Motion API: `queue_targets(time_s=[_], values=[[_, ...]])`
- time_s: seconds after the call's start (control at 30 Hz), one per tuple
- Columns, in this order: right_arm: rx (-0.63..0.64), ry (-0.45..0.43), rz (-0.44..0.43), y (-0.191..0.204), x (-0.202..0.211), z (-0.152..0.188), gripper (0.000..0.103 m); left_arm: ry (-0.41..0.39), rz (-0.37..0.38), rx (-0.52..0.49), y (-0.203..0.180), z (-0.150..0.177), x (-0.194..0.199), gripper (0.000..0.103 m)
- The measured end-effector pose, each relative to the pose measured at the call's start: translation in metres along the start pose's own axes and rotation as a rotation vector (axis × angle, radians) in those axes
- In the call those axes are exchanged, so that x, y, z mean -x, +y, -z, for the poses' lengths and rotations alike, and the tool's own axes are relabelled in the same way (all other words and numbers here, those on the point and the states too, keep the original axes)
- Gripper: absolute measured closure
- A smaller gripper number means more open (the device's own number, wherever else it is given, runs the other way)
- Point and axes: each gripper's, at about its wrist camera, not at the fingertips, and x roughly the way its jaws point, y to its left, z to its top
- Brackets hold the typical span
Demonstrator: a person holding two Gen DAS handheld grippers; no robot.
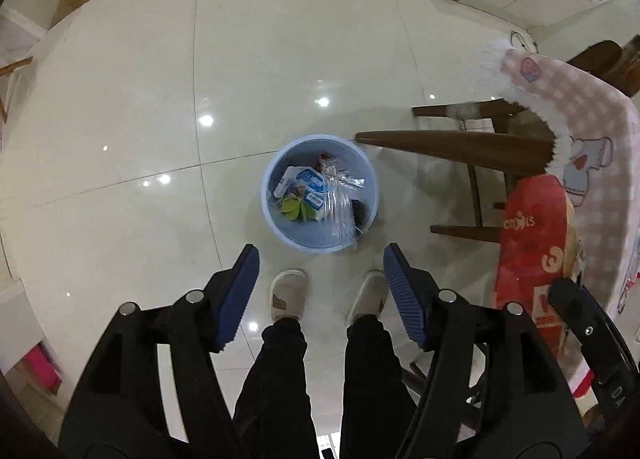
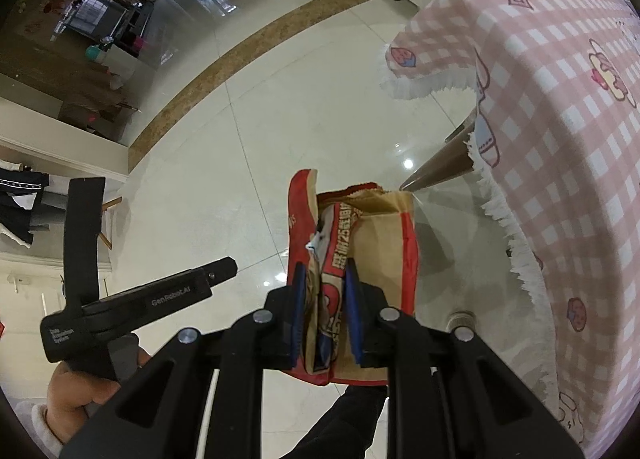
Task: Collect trash
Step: 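Drop the plastic tray into the bucket with the left tool while the right tool holds the bag, then open the right tool over the blue bucket to drop the brown paper bag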
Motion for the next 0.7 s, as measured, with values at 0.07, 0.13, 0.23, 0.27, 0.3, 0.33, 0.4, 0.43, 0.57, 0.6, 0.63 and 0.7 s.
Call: queue_targets(time_s=[0.07,0.13,0.23,0.27,0.3,0.33,0.4,0.43,0.57,0.6,0.63,0.7], values=[[0.004,0.004,0.003,0.001,-0.002,0.0,0.085,0.018,0.036,0.026,0.004,0.002,-0.001,0.039],[0.005,0.008,0.004,0.002,-0.005,-0.001,0.085,0.018,0.029,0.027,0.005,0.005,0.001,0.039],[0.007,0.014,0.002,0.004,-0.01,-0.001,0.085,0.019,0.044,0.051,0.008,0.008,0.007,0.039],[0.011,0.016,0.002,0.005,-0.011,-0.002,0.085,0.019,0.047,0.059,0.008,0.009,0.008,0.039],[0.017,0.017,0.003,0.006,-0.013,-0.002,0.085,0.017,0.05,0.061,0.008,0.008,0.009,0.039],[0.019,0.019,0.002,0.007,-0.015,-0.002,0.085,0.014,0.052,0.06,0.007,0.008,0.01,0.039],[0.027,0.021,0.001,0.011,-0.017,-0.003,0.085,0.008,0.056,0.057,0.005,0.01,0.015,0.039],[0.032,0.021,0.0,0.012,-0.018,-0.003,0.085,0.006,0.061,0.058,0.005,0.01,0.016,0.039],[0.045,0.024,-0.006,0.02,-0.021,-0.005,0.084,-0.002,0.066,0.066,0.008,0.012,0.024,0.039],[0.049,0.024,-0.008,0.022,-0.021,-0.005,0.084,-0.006,0.068,0.07,0.009,0.013,0.026,0.039],[0.055,0.023,-0.01,0.024,-0.022,-0.005,0.084,-0.008,0.069,0.072,0.01,0.013,0.027,0.039],[0.062,0.023,-0.015,0.027,-0.023,-0.005,0.084,-0.013,0.07,0.079,0.014,0.015,0.031,0.039]])
